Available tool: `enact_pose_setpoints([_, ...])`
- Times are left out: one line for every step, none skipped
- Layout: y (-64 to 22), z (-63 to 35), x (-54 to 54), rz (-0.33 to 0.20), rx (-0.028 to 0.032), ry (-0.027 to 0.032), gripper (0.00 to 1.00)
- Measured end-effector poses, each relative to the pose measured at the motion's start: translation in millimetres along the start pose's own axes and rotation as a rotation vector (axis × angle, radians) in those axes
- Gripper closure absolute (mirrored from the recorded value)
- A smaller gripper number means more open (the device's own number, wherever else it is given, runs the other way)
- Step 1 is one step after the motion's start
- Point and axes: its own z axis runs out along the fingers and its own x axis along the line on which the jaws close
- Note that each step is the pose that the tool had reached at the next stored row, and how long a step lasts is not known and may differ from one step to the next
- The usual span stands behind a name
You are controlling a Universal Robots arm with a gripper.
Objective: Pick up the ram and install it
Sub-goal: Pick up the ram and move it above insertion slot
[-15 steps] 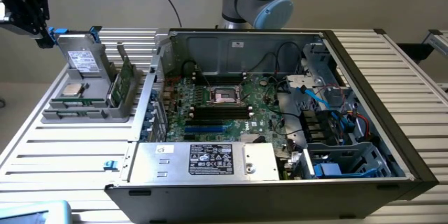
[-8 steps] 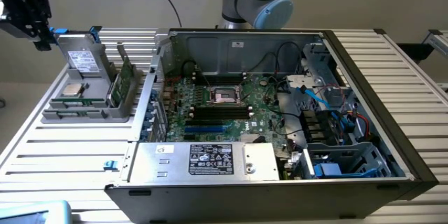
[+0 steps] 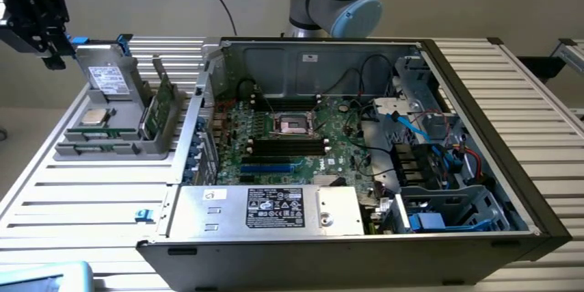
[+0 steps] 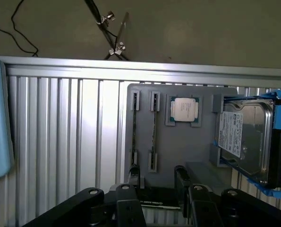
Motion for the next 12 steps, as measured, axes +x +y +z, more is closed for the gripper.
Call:
enact_pose_setpoints([0.1,1.1,0.0,0.0,0.0,0.0001,0.57])
enact_pose_setpoints([0.2,2.4,0.0,0.0,0.0002,0.0001,0.57])
enact_pose_setpoints([0.2,4.1,0.0,0.0,0.0001,0.0001,0.57])
enact_pose_setpoints([0.3,5.7,0.0,0.0,0.0002,0.0,0.57])
enact_pose_setpoints([0.3,7.5,0.0,0.0,0.0001,0.0001,0.57])
enact_pose_setpoints([0.3,9.4,0.1,0.0,0.0,0.0001,0.57])
enact_pose_setpoints([0.3,11.1,0.1,0.0,0.0001,0.0001,0.57])
enact_pose_setpoints([0.3,12.9,0.1,0.0,0.0001,0.0001,0.57])
enact_pose_setpoints([0.3,14.8,0.2,0.0,0.0002,0.0001,0.57])
enact_pose_setpoints([0.3,16.7,0.4,0.0,0.0001,0.0001,0.57])
enact_pose_setpoints([0.3,18.3,0.9,0.0,0.0,0.0002,0.57])
enact_pose_setpoints([0.3,20.3,1.8,0.0,0.0,0.0001,0.57])
